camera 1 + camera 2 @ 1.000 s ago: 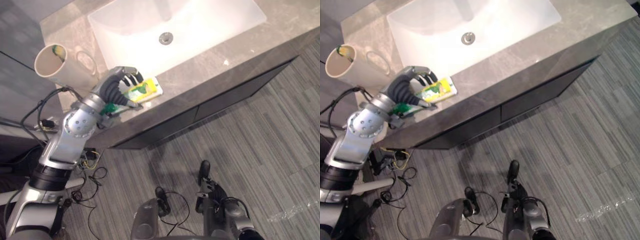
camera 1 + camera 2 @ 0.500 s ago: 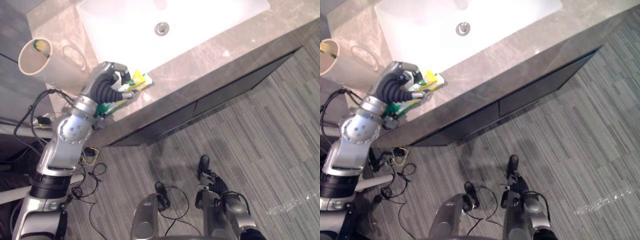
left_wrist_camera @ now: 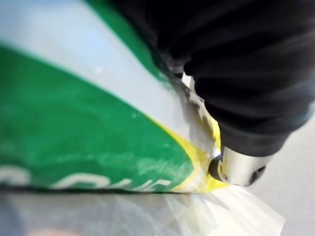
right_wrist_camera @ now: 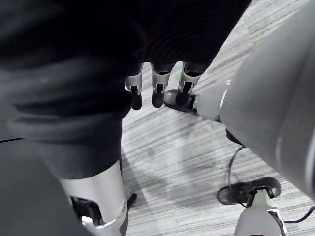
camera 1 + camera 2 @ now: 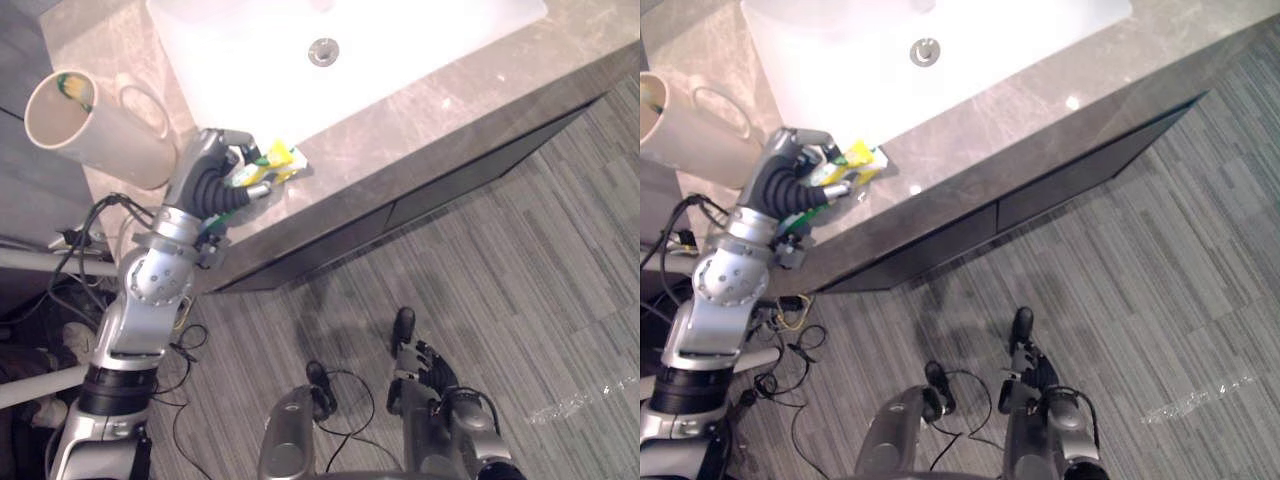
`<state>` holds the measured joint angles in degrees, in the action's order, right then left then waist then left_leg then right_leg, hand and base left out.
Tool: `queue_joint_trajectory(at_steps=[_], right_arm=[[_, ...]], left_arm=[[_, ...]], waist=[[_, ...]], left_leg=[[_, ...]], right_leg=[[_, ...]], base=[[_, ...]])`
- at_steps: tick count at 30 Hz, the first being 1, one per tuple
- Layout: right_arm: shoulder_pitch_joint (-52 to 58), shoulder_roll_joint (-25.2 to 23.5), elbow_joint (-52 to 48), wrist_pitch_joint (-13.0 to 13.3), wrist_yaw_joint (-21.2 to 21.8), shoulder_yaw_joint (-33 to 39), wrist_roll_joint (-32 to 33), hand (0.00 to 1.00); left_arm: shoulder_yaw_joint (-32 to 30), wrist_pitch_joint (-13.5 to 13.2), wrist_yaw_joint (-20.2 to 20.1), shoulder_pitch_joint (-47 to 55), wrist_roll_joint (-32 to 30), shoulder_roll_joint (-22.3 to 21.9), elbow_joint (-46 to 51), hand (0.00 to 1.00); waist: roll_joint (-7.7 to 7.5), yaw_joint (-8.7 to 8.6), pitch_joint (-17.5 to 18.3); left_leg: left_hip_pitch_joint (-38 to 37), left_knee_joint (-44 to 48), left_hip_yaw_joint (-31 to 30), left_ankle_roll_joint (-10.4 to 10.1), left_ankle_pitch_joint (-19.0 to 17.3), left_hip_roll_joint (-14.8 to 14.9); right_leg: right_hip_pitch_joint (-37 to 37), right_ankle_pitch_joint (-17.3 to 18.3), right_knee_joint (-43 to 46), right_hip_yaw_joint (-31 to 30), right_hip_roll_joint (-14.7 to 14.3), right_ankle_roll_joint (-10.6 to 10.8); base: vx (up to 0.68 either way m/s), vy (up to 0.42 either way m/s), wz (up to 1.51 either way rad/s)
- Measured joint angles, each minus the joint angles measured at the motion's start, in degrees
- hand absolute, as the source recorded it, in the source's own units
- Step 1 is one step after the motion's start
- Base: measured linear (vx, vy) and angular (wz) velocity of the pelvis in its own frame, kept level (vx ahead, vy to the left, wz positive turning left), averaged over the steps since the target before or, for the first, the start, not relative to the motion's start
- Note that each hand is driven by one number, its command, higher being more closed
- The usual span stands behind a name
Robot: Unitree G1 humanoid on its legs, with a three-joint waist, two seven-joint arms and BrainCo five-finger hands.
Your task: Organize washtable
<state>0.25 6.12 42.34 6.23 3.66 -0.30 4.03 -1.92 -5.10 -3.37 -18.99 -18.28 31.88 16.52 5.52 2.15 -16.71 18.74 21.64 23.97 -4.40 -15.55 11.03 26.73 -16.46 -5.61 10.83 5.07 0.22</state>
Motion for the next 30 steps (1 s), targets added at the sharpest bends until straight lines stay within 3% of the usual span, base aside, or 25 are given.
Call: queue_joint_trajectory(at_steps=[5, 18, 22, 25, 27, 30], right_arm=[[-1.1, -0.1, 3.3, 0.2, 0.0, 0.3, 0.0, 0.0], [-2.6, 0.7, 9.4, 1.3, 0.0, 1.7, 0.7, 0.0], [-2.8, 1.4, 11.4, 1.3, 0.0, 1.5, 1.1, 0.0], [-2.8, 2.4, 13.1, 1.3, 0.0, 1.5, 1.1, 0.0], [-2.8, 3.2, 14.7, 1.3, -0.1, 1.5, 1.1, 0.0], [-2.8, 3.6, 15.8, 1.2, -0.2, 1.4, 1.1, 0.0]], left_arm=[[0.1, 0.9, 0.2, 0.4, 2.0, -2.9, -0.1, 1.0], [3.4, 0.8, 2.4, 0.3, 8.8, -6.6, 0.6, 1.0], [4.2, -0.5, 2.4, 0.3, 10.9, -6.6, 2.7, 1.0], [4.2, -1.2, 2.6, -0.4, 13.0, -6.6, 3.3, 1.0], [4.2, -2.2, 3.8, -1.4, 14.2, -6.6, 3.3, 1.0], [4.0, -3.6, 5.9, -3.5, 16.6, -6.7, 3.6, 1.0]], waist=[[0.01, -1.23, 0.0], [0.28, -1.39, 0.2], [0.58, -1.42, 0.9], [1.62, -1.48, 2.5], [2.63, -1.62, 3.3], [2.9, -1.68, 4.0]], left_leg=[[-2.2, -1.7, -0.4, 0.4, 0.4, -1.3], [-5.9, -2.6, -3.1, 0.9, 1.1, -3.2], [-6.4, -2.5, -3.6, 0.9, 1.0, -3.5], [-6.6, -2.6, -4.0, 1.0, 1.1, -3.7], [-7.6, -2.7, -4.7, 1.3, 1.3, -3.9], [-8.0, -2.7, -5.7, 1.5, 1.4, -4.1]], right_leg=[[-1.7, 0.1, 0.0, 0.1, 0.9, 0.1], [-6.5, 0.1, 0.0, 2.1, 2.2, 0.3], [-7.4, 0.1, 0.0, 2.7, 2.7, 0.4], [-7.7, 0.1, 0.0, 3.2, 2.9, 0.4], [-8.9, 0.1, 0.0, 3.4, 3.0, 0.4], [-10.1, 0.2, 0.0, 4.6, 3.2, 0.6]], base=[[0.04, 0.07, 0.04], [0.0, 0.053, 0.1], [-0.03, 0.036, 0.06], [0.0, 0.041, 0.06], [0.02, 0.052, 0.14], [-0.02, 0.028, 0.17]])
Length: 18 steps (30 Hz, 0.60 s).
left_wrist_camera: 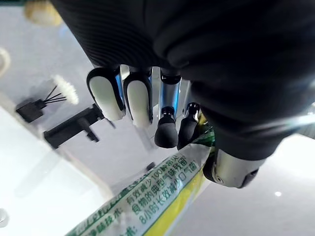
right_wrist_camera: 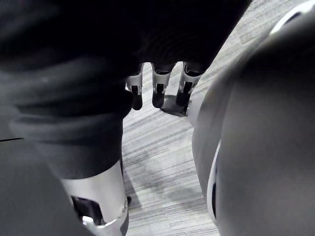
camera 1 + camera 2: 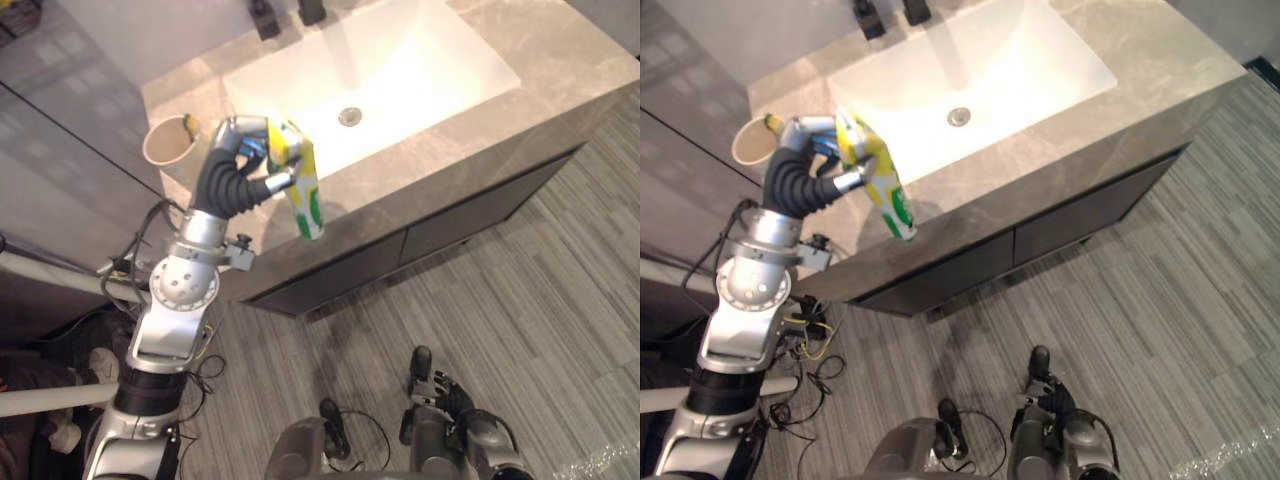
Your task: Organize washtable
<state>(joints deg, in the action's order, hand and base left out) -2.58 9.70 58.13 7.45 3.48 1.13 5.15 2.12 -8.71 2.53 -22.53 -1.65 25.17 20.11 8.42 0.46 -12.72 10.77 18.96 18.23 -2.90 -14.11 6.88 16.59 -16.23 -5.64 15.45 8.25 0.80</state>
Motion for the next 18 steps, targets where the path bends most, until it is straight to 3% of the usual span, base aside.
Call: queue_joint_trajectory(at_steps=[5, 14, 18], right_arm=[[0.1, 0.4, 1.8, -0.1, -0.9, -1.7, 0.0, 0.0], [0.3, 0.4, 3.2, -0.2, -0.9, -2.6, 0.0, 0.0], [0.6, 0.4, 3.5, -0.3, -0.9, -3.4, 0.0, 0.0]], left_arm=[[-0.3, -1.1, 1.6, -0.3, 3.5, -1.6, 0.7, 1.0], [-1.1, -1.8, 1.8, -0.3, 4.5, -1.7, 1.3, 1.0], [-4.1, -1.8, 3.3, -1.0, 4.5, -1.6, 1.3, 1.0]], waist=[[-0.04, 0.09, 1.6], [-0.09, -0.16, 3.2], [-0.23, -0.91, 4.2]], left_leg=[[-1.0, -0.3, -1.0, 0.1, 0.1, -0.1], [-2.6, -0.9, -2.7, 0.2, 0.3, -0.9], [-2.7, -0.9, -4.0, 0.5, 0.6, -1.3]], right_leg=[[-1.5, 0.5, 0.0, 1.1, 0.8, 0.6], [-3.9, 0.5, 0.0, 2.7, 1.4, 0.9], [-4.9, 0.6, 0.0, 4.0, 1.8, 1.0]], base=[[-0.02, 0.034, 0.13], [0.01, 0.035, 0.1], [0.0, 0.044, 0.17]])
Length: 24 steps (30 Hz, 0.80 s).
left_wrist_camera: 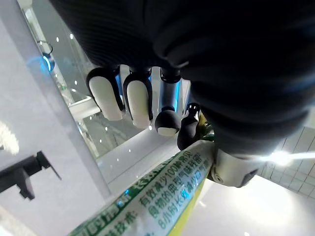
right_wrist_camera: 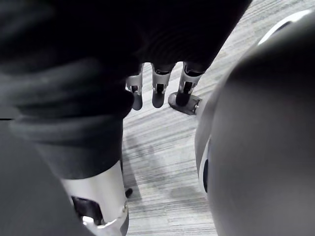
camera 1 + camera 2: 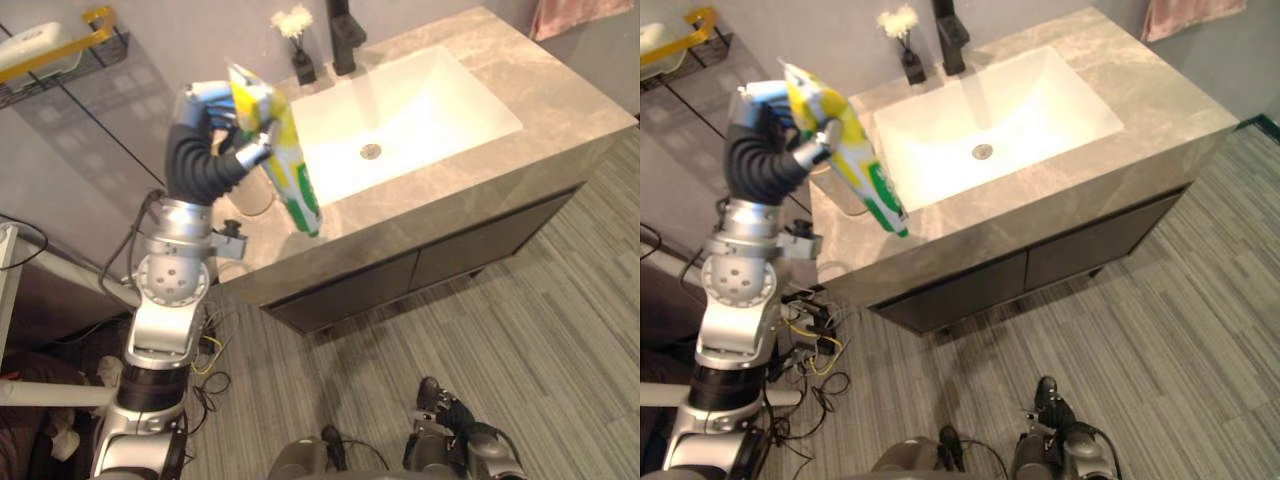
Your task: Organize washtable
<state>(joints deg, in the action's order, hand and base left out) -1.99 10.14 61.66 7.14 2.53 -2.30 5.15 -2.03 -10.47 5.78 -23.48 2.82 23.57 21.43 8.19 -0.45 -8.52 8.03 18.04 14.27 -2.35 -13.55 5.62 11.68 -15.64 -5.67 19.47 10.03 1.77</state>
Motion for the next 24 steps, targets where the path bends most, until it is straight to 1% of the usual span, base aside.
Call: queue_joint_trajectory(at_steps=[2, 3, 5, 7, 9, 10, 12, 13, 14, 16, 19, 22, 24], right_arm=[[0.1, 0.0, 0.0, -0.1, 0.0, -0.4, 0.0, 0.0], [0.2, -0.1, 0.0, -0.2, 0.0, -0.5, 0.0, 0.0], [0.6, -0.4, 0.0, -0.3, 0.1, -0.5, 0.0, 0.0], [1.2, -0.6, 0.0, -0.3, 0.1, -0.5, 0.0, 0.0], [1.7, -0.8, 0.0, -0.7, 0.1, -0.5, 0.0, 0.0], [1.8, -0.8, 0.0, -0.9, 0.1, -0.5, 0.0, 0.0], [2.5, -1.0, -0.2, -1.0, 0.2, -0.4, 0.0, 0.0], [2.6, -1.1, -0.2, -1.0, 0.2, -0.4, 0.0, 0.0], [3.0, -1.4, -0.5, -1.0, 0.2, -0.4, 0.0, 0.0], [4.5, -1.7, -2.0, -1.0, 0.3, -0.4, 0.0, 0.0], [5.9, -2.2, -2.7, -1.0, 1.0, -0.4, -0.1, 0.0], [6.4, -2.2, -3.1, -1.0, 1.3, -0.4, -0.1, 0.0], [7.1, -2.2, -4.2, -1.0, 1.3, -0.4, -0.1, 0.0]], left_arm=[[-2.0, 0.0, 0.9, -1.7, 0.0, 0.4, -0.2, 1.0], [-3.4, 0.0, 1.4, -3.2, 0.0, 1.0, -0.4, 1.0], [-4.0, -0.1, 2.5, -5.9, 0.0, 2.7, -1.4, 1.0], [-5.7, -0.1, 3.5, -9.3, -0.1, 5.5, -3.4, 1.0], [-8.9, -0.1, 4.7, -11.2, -0.1, 9.9, -5.2, 1.0], [-9.9, -0.1, 5.0, -11.6, -0.1, 10.9, -5.7, 1.0], [-14.0, 0.0, 6.8, -11.6, -0.1, 15.1, -7.6, 1.0], [-14.3, 0.0, 6.9, -11.6, -0.1, 15.4, -7.8, 1.0], [-16.0, 0.1, 7.2, -11.6, -0.1, 16.7, -8.4, 1.0], [-17.8, 0.2, 8.0, -11.4, -0.1, 17.9, -8.8, 1.0], [-21.2, 0.2, 9.6, -11.2, -0.1, 18.1, -9.0, 1.0], [-22.7, 0.2, 10.7, -9.8, -0.1, 18.0, -9.1, 1.0], [-23.1, 0.3, 10.7, -7.8, -0.1, 17.7, -9.1, 1.0]], waist=[[-0.08, 0.09, 0.1], [-0.29, 0.29, 0.6], [-0.62, 0.78, 1.3], [-1.01, 1.05, 1.8], [-1.54, 1.16, 2.6], [-1.64, 1.24, 2.7], [-2.04, 1.33, 3.4], [-2.1, 1.34, 3.5], [-2.52, 1.36, 3.8], [-3.08, 1.6, 4.6], [-3.96, 1.96, 6.0], [-4.2, 2.6, 6.2], [-4.19, 2.63, 6.2]], left_leg=[[-0.5, 0.0, -0.2, 0.0, 0.0, -0.1], [-0.5, 0.0, -0.3, 0.0, 0.0, -0.2], [-0.5, -0.1, -0.5, 0.3, 0.3, -0.3], [-1.0, -0.5, -1.0, 0.1, 0.6, -0.4], [-1.4, -1.7, -1.2, 0.0, 1.3, -0.7], [-1.5, -2.0, -1.2, 0.0, 1.4, -0.7], [-2.0, -2.8, -1.5, -0.3, 1.9, -0.6], [-2.1, -3.0, -1.5, -0.3, 2.0, -0.6], [-2.5, -3.9, -1.5, -0.4, 2.5, -0.6], [-2.8, -4.5, -1.5, -0.7, 2.7, -0.5], [-3.4, -5.7, -1.2, -0.9, 3.4, -0.3], [-3.8, -6.0, -0.6, -1.0, 3.6, 0.1], [-3.7, -6.1, -0.6, -1.3, 3.6, 0.4]], right_leg=[[-0.7, 0.0, 0.0, 0.3, 0.1, 0.0], [-0.7, 0.0, 0.0, 0.3, 0.2, 0.0], [-0.9, 0.0, 0.0, 0.5, 0.3, 0.0], [-1.5, 0.1, 0.0, 0.9, 0.4, 0.1], [-1.5, 0.1, -0.2, 1.2, 0.9, 0.1], [-1.6, 0.1, -0.2, 1.3, 1.0, 0.1], [-2.0, 0.3, -0.2, 1.9, 0.9, 0.1], [-2.0, 0.3, -0.2, 2.0, 0.9, 0.1], [-2.3, 0.5, -0.2, 2.3, 0.9, 0.1], [-2.4, 0.9, -0.2, 2.5, 0.8, 0.1], [-2.5, 1.4, -0.2, 2.7, 0.6, -0.3], [-2.5, 1.6, -0.2, 2.5, 0.2, -0.6], [-2.4, 1.8, -0.2, 2.7, -0.1, -0.8]], base=[[-0.01, 0.043, 0.08], [-0.02, 0.049, 0.05], [-0.02, 0.025, 0.07], [-0.03, 0.012, 0.11], [-0.04, 0.02, 0.08], [-0.05, 0.018, 0.06], [-0.04, -0.001, 0.08], [-0.04, -0.024, 0.12], [-0.02, -0.017, 0.09], [-0.04, -0.019, 0.07], [-0.01, -0.004, 0.01], [-0.02, 0.003, -0.07], [0.0, 0.0, 0.0]])
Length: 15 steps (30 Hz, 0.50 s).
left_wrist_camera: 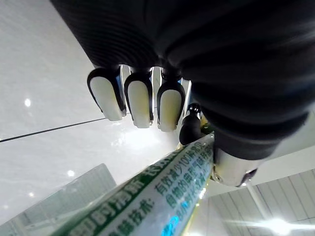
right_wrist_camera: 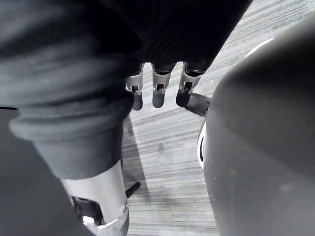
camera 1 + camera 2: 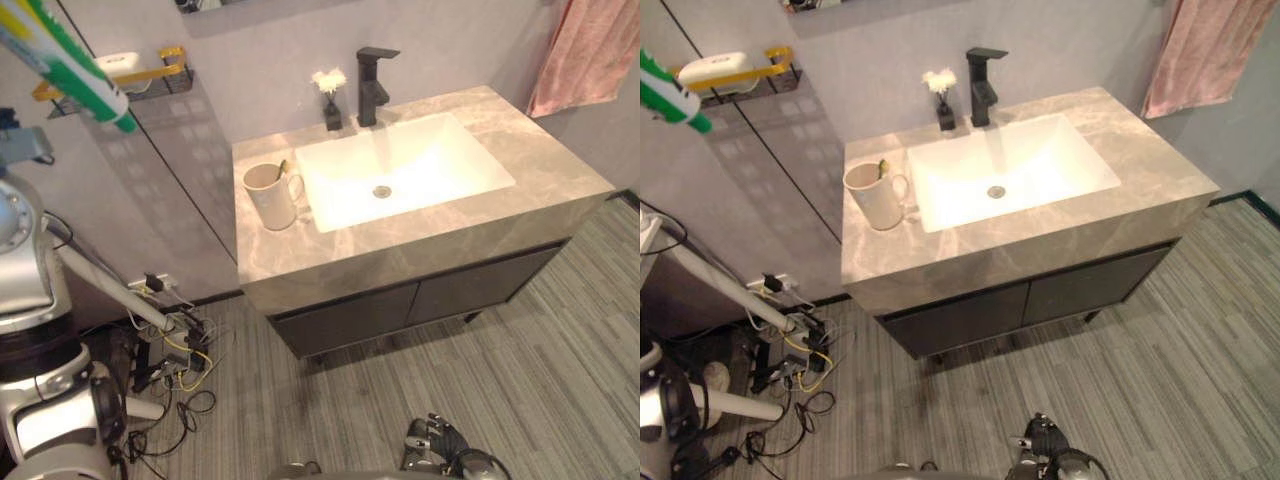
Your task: Organize washtable
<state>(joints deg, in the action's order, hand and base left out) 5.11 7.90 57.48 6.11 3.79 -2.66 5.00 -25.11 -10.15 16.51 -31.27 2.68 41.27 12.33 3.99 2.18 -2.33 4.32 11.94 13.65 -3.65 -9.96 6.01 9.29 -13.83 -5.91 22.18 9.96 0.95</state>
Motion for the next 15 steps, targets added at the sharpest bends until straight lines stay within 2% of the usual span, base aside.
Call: queue_joint_trajectory(at_steps=[9, 15], right_arm=[[1.7, -0.3, -2.7, 0.1, 0.0, 0.0, 0.0, 0.0], [3.3, -0.7, -4.9, 0.1, 0.0, -0.1, 0.0, 0.0]], left_arm=[[-0.1, 0.4, 0.0, 4.0, 0.1, -7.6, 0.0, 1.0], [-0.1, 0.3, 0.4, 4.3, 0.1, -9.0, 0.2, 1.0]], waist=[[-0.46, 0.09, 0.3], [-1.22, 0.17, 0.7]], left_leg=[[1.0, 0.0, -0.1, -0.3, -0.1, 0.6], [1.3, 0.1, 0.7, -0.1, 0.0, 1.4]], right_leg=[[0.1, 0.5, 0.0, 1.1, -0.2, 0.0], [1.0, 0.4, 0.2, 0.8, -1.0, 0.1]], base=[[0.0, 0.011, 0.03], [0.04, 0.006, -0.05]])
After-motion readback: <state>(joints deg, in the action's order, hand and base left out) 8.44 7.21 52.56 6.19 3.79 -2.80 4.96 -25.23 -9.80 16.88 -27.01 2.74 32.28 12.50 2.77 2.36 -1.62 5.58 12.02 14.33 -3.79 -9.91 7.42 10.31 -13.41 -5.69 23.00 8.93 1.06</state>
